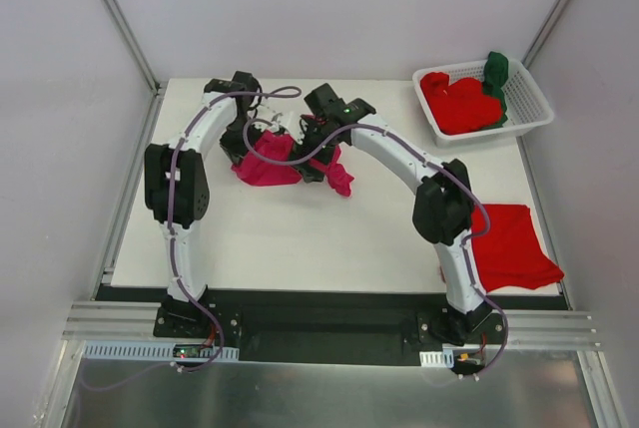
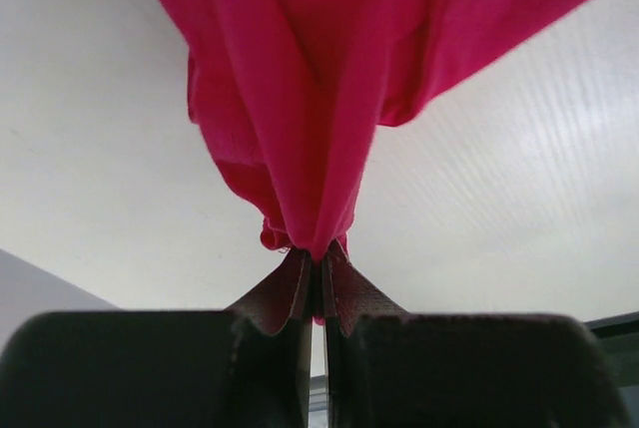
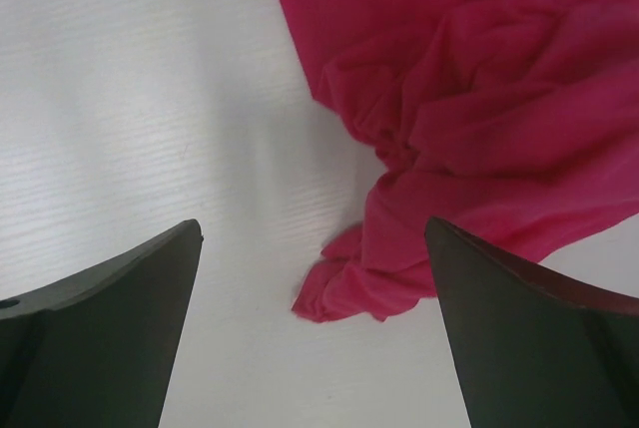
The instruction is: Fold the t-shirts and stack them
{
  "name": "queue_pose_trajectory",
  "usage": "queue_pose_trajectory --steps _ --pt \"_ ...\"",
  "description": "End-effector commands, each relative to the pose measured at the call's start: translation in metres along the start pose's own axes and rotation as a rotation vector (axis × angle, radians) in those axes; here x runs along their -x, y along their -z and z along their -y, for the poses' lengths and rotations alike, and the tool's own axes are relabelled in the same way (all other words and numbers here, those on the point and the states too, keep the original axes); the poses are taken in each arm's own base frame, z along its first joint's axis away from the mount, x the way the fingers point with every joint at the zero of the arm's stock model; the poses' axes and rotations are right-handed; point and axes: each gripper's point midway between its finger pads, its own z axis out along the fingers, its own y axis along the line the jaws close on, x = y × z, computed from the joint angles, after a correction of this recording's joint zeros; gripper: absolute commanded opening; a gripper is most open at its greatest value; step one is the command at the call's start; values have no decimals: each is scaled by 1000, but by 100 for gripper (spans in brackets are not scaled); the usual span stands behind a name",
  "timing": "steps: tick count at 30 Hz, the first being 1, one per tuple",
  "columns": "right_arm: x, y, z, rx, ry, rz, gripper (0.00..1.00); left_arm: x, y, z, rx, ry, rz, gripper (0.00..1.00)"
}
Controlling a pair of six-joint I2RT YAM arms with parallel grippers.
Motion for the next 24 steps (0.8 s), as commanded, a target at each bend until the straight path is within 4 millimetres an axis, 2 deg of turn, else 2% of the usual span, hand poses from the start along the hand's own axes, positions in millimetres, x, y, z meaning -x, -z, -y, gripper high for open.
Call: queue_pose_trajectory --steps 1,4,7,9,11,12,13,16,18,19,21,22,24 --pt "52 8 32 -163 139 166 98 -17 0 -26 63 40 -103 0" --pt "68 1 37 -203 212 212 98 -24 -11 -29 62 42 -155 0" --pt "86 -7 29 -169 260 272 98 -33 -20 -35 67 51 -207 0" --pt "92 -12 27 -140 273 288 98 -37 -22 -40 74 66 -224 0" --pt "87 -23 16 -66 257 268 96 -39 -23 -45 78 85 -230 0" --pt "89 -27 16 -47 258 268 96 -40 -21 -49 83 96 -230 0" --pt "83 -31 6 8 246 250 95 -41 -21 -51 84 103 -233 0" --pt "77 -42 -3 62 244 234 95 -42 -16 -55 81 120 -223 0" --pt "70 -49 -2 56 262 205 95 -42 -15 -55 77 120 -221 0" --pt "61 -58 0 41 277 159 95 -42 -14 -55 76 122 -217 0" --pt "50 -62 9 9 268 115 95 -42 -13 -54 71 126 -213 0" --pt "33 -68 21 -33 251 46 95 -41 -13 -53 65 128 -208 0" --pt "11 -66 45 -138 244 -55 95 -39 -12 -53 62 130 -198 0"
